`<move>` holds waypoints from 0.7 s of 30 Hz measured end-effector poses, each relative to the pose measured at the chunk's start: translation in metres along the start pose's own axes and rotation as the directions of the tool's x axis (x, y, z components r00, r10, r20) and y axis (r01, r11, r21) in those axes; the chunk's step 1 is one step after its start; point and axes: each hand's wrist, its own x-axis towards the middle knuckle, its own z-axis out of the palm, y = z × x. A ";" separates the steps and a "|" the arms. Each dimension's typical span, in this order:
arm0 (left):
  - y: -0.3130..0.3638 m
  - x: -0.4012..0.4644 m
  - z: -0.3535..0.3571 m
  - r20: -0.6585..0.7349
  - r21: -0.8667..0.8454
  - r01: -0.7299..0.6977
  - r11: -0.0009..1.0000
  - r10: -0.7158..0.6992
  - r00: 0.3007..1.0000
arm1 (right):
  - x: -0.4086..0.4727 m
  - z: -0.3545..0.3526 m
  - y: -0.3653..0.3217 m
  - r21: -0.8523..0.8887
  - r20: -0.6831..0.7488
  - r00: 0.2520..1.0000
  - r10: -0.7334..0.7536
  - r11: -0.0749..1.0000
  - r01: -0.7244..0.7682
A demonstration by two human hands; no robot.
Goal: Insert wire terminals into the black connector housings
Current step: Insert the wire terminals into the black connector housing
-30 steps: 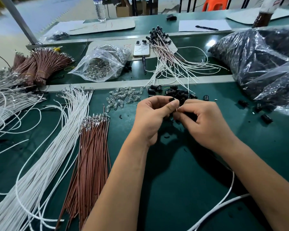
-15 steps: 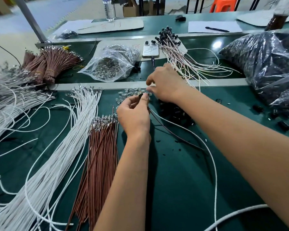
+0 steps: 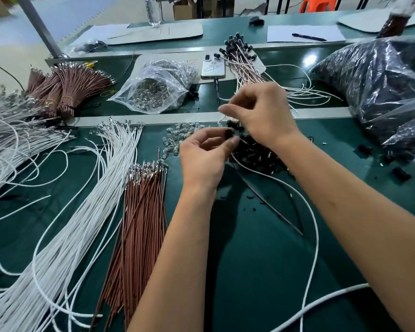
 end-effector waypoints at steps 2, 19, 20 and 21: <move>0.000 -0.004 0.006 0.134 0.023 -0.094 0.995 0.090 0.987 | -0.025 -0.018 0.009 0.148 -0.069 0.995 0.075 0.987 -0.064; -0.002 -0.015 0.016 0.341 -0.036 -0.227 0.973 0.225 0.913 | -0.116 -0.050 0.011 0.232 -0.272 0.960 -0.067 0.964 0.133; -0.002 -0.015 0.016 0.342 -0.044 -0.219 0.975 0.221 0.913 | -0.117 -0.050 0.010 0.219 -0.276 0.958 -0.082 0.965 0.146; -0.002 -0.015 0.016 0.343 -0.053 -0.211 0.976 0.216 0.914 | -0.117 -0.050 0.009 0.208 -0.276 0.957 -0.092 0.966 0.153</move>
